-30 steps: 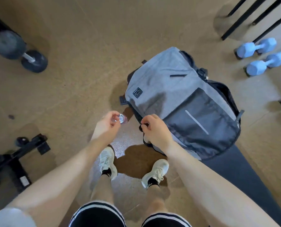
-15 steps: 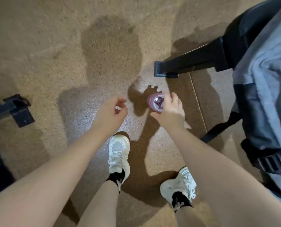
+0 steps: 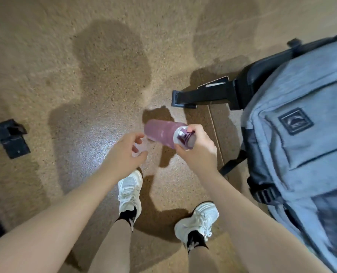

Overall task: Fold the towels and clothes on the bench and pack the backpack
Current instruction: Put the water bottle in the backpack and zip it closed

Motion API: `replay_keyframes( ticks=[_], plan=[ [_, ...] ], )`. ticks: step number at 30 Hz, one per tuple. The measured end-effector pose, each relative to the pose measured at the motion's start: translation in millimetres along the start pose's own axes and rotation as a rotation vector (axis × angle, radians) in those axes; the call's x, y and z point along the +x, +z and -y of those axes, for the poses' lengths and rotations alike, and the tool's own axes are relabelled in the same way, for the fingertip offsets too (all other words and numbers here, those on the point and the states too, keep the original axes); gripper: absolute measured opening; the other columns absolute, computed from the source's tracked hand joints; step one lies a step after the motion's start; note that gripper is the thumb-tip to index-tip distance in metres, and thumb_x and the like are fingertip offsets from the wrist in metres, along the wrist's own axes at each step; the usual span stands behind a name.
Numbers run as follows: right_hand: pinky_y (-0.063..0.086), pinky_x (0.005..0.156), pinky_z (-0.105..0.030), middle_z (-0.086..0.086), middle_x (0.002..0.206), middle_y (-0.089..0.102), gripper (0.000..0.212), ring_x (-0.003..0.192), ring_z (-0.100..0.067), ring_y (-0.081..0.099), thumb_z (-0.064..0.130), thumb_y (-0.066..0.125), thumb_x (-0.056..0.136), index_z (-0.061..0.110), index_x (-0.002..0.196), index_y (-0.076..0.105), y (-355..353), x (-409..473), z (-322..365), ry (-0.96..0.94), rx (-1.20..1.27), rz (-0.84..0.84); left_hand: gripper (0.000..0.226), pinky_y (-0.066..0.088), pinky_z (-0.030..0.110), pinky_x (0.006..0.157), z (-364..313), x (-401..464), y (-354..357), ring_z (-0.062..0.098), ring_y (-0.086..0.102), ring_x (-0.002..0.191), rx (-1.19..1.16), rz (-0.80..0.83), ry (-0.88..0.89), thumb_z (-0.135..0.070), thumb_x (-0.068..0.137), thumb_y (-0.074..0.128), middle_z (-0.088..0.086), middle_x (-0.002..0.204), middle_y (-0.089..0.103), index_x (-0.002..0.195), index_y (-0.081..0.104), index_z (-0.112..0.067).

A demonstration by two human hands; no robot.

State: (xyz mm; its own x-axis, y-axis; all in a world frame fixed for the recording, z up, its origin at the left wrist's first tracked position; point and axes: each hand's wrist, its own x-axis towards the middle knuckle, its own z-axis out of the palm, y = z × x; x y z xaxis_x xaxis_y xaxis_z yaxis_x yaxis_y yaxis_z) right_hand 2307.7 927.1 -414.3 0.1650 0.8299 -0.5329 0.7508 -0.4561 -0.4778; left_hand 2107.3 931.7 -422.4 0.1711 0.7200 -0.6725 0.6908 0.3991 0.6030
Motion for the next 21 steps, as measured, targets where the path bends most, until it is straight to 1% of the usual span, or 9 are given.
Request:
replay_keyframes(
  ticks=[2,4,6,8,11,15,18,20,21],
  plan=[
    [0.051,0.077,-0.033,0.005,0.1,0.061,0.045,0.091,-0.017,0.06,0.028,0.073,0.073,0.03,0.109,0.047,-49,-28,28,0.055,0.14,0.045,0.068,0.037,0.031,0.096,-35,-18,-17,0.019,0.048,0.113,0.155,0.051,0.108,-0.027,0.079,0.069,0.005,0.132,0.044,0.138,0.036,-0.015],
    [0.051,0.075,-0.028,0.008,0.097,0.06,0.047,0.088,-0.012,0.06,0.027,0.076,0.07,0.034,0.104,0.045,-99,-55,56,0.045,0.204,0.047,0.081,0.033,0.034,0.101,-73,-40,-39,0.025,0.038,0.126,0.342,0.078,0.224,-0.034,0.076,0.072,0.006,0.143,0.032,0.142,0.029,-0.017],
    [0.049,0.074,-0.022,0.009,0.095,0.06,0.05,0.085,-0.009,0.06,0.023,0.079,0.067,0.03,0.102,0.045,-149,-82,78,-0.036,0.238,-0.004,0.084,0.035,0.039,0.101,-111,-63,-62,0.029,0.039,0.125,0.425,0.08,0.331,-0.035,0.073,0.074,0.008,0.143,0.033,0.142,0.03,-0.016],
    [0.047,0.075,-0.018,0.011,0.093,0.061,0.05,0.084,-0.006,0.06,0.021,0.082,0.065,0.03,0.098,0.045,-194,-109,90,-0.037,0.31,-0.067,0.084,0.036,0.041,0.103,-144,-85,-84,0.029,0.04,0.125,0.393,0.097,0.371,-0.033,0.071,0.076,0.009,0.141,0.036,0.14,0.033,-0.012],
    [0.049,0.08,-0.023,0.015,0.091,0.059,0.049,0.085,-0.005,0.059,0.022,0.083,0.06,0.036,0.09,0.047,-252,-143,92,-0.014,0.475,-0.092,0.09,0.036,0.041,0.103,-189,-109,-109,0.029,0.043,0.124,0.467,0.099,0.478,-0.035,0.066,0.08,0.009,0.14,0.04,0.14,0.033,-0.011],
    [0.046,0.08,-0.018,0.01,0.095,0.056,0.046,0.086,-0.003,0.058,0.006,0.081,0.067,0.026,0.093,0.049,-310,-177,71,0.015,0.614,-0.09,0.091,0.037,0.039,0.101,-252,-124,-109,0.028,0.048,0.121,0.657,0.101,0.678,-0.041,0.064,0.079,0.008,0.136,0.047,0.138,0.036,-0.013],
    [0.039,0.098,-0.029,0.003,0.12,0.049,0.057,0.115,-0.017,0.049,0.02,0.083,0.067,0.024,0.113,0.051,-340,-189,30,0.079,0.407,-0.152,0.087,0.036,0.04,0.101,-300,-123,-87,0.031,0.05,0.118,0.778,0.052,0.79,-0.041,0.06,0.078,0.01,0.13,0.053,0.135,0.043,-0.012],
    [0.022,0.113,-0.045,-0.007,0.143,0.034,0.081,0.137,-0.025,0.028,0.04,0.083,0.063,0.019,0.132,0.044,-357,-189,-1,0.08,0.097,-0.185,0.082,0.044,0.039,0.092,-332,-120,-66,0.029,0.06,0.104,0.883,0.011,0.942,-0.037,0.052,0.081,0.009,0.115,0.062,0.124,0.052,-0.014],
    [0.012,0.115,-0.049,-0.009,0.15,0.027,0.089,0.142,-0.026,0.019,0.048,0.081,0.062,0.02,0.137,0.04,-365,-188,-15,0.066,-0.026,-0.188,0.08,0.048,0.037,0.086,-349,-117,-54,0.028,0.064,0.095,0.915,-0.012,1.013,-0.036,0.046,0.082,0.008,0.107,0.065,0.118,0.055,-0.014]
  ],
)
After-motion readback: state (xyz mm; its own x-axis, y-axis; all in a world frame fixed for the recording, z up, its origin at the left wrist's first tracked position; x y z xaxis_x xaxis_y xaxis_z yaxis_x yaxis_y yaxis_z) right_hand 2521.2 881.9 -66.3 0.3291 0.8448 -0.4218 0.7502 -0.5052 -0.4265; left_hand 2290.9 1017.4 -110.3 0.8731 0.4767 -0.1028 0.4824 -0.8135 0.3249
